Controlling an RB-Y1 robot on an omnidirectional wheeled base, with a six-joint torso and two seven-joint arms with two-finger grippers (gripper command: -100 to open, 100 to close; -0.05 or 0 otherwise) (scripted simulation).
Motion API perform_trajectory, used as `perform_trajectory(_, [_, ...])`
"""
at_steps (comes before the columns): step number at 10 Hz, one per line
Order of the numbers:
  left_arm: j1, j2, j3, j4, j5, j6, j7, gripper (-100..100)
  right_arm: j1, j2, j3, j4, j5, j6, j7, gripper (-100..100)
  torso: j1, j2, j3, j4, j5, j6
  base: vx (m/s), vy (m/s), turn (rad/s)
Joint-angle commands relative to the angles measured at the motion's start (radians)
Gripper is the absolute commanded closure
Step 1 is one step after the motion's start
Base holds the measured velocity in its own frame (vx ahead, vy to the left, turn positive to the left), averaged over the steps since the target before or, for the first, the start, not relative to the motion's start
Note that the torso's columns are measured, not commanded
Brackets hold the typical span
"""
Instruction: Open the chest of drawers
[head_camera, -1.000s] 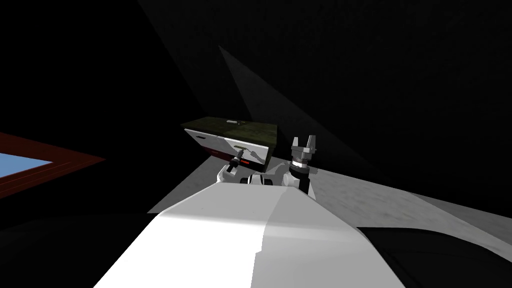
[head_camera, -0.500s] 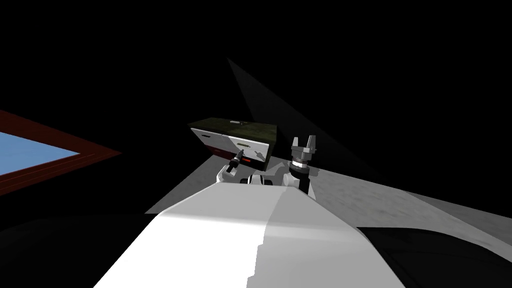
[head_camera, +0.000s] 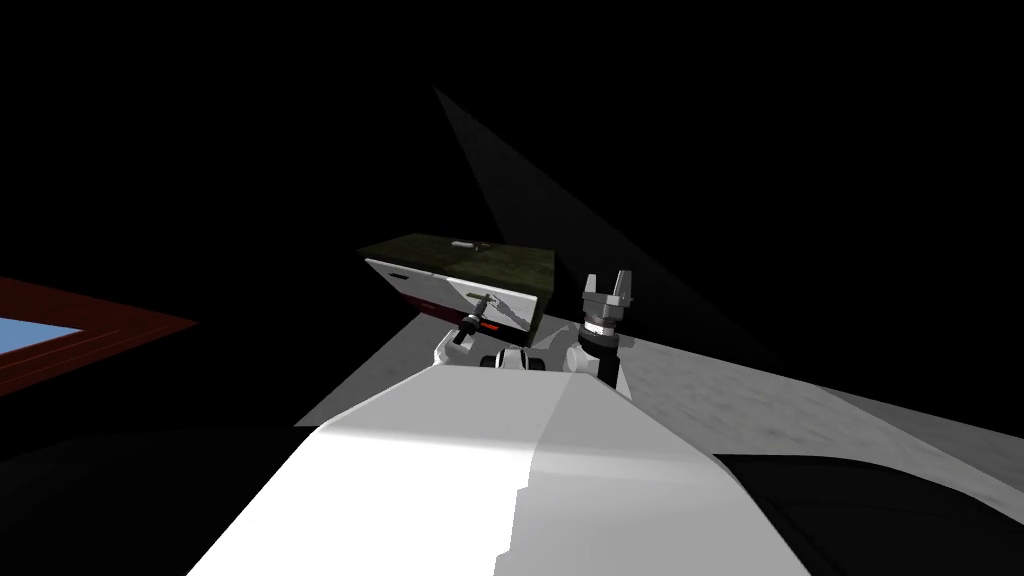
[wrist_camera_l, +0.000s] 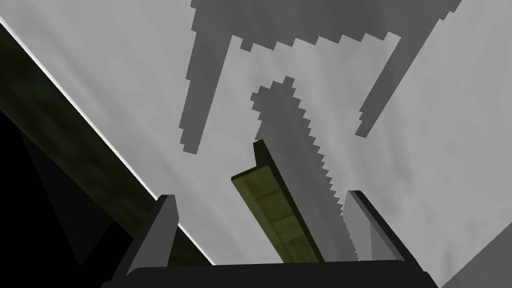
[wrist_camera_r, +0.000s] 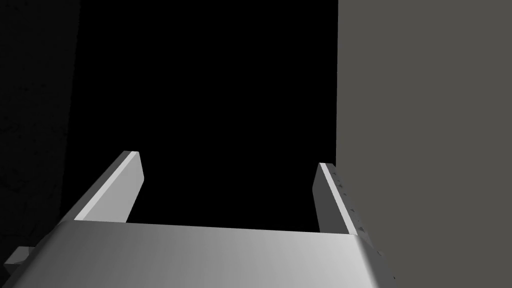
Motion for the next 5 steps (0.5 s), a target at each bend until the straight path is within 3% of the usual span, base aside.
perform_trajectory(1, [0.000, 0.000, 0.000, 0.000, 0.000, 0.000, 0.000, 100, 0.000, 0.000, 0.000, 0.000, 0.000, 0.000, 0.000, 0, 0.000, 0.001, 0.001, 0.001, 0.000, 0.000, 0.010, -0.001, 0.000])
perform_trajectory(5, [0.023, 0.016, -0.017, -0.041, -0.001, 0.018, 0.012, 100, -0.001, 0.000, 0.000, 0.000, 0.000, 0.000, 0.000, 0, -0.002, 0.002, 0.002, 0.003, -0.002, 0.000, -0.170, 0.044, 0.026])
